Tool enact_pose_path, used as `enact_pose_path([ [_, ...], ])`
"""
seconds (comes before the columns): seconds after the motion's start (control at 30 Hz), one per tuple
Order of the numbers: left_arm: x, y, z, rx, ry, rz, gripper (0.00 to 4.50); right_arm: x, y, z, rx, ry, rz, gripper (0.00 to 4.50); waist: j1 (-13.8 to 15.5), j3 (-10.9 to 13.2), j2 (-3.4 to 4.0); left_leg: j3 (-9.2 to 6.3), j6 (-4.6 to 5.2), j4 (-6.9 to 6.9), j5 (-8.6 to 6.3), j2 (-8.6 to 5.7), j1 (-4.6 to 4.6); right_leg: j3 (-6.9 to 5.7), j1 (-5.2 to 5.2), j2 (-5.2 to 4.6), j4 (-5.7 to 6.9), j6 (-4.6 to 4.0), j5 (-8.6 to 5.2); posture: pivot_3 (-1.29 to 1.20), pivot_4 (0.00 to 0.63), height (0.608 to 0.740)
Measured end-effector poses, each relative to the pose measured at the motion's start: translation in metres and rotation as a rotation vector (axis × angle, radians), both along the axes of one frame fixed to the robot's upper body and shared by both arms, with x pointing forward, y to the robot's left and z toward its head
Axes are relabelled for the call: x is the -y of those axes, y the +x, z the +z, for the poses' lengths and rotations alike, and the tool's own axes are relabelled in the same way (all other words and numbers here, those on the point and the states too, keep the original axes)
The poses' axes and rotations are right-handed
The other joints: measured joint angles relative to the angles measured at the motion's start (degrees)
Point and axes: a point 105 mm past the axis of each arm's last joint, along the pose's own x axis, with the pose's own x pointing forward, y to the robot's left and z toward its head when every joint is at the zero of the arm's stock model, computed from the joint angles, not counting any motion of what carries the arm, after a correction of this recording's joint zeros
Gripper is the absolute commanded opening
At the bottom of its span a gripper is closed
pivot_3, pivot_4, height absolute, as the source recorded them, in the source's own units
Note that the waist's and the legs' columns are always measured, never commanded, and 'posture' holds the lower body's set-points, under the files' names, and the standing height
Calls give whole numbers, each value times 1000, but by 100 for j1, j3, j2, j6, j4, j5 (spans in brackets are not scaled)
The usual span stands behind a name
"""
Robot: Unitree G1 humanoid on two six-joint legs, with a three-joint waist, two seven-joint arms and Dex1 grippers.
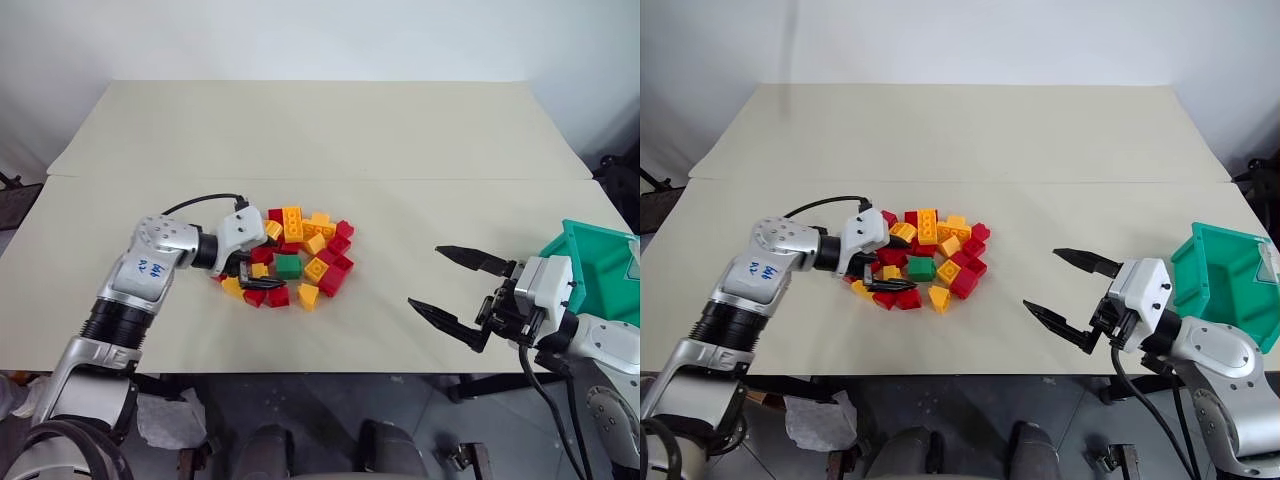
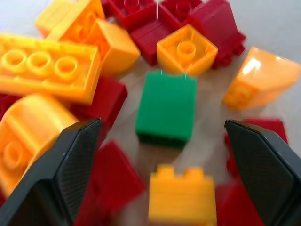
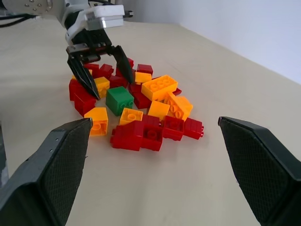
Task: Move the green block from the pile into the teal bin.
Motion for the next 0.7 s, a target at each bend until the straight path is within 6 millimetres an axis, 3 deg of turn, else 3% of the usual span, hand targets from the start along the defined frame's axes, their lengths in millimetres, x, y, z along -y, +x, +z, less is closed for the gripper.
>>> enact_pose_path([
  [0.07,3,1,-1,-1,3,-1,4480,0,0,0,-2,1,1,4500,-7,0,0,0,0,0,0,0,0,0,0,0,0,0,0,0,150,740],
  [0.17,9,3,-2,4,33,-13,3906,-2,0,-2,-10,1,9,4500,-8,0,0,0,0,0,0,0,0,0,0,0,0,0,0,0,150,740],
  [0.43,10,5,-10,-18,97,-19,1483,-5,-2,0,-2,0,11,4500,-17,0,0,1,0,-1,0,0,1,0,-1,0,0,0,0,0,150,740],
  [0.6,17,7,-9,-34,62,-36,1492,-2,-5,-5,-19,-1,2,4500,2,0,0,1,0,0,0,0,0,0,0,0,0,0,0,0,150,740],
  [0.7,40,2,10,-53,-74,-135,1492,5,-8,-5,-19,-4,-30,4500,51,2,-4,-1,3,10,-1,-1,-12,-1,-1,0,-4,1,0,0,150,740],
])
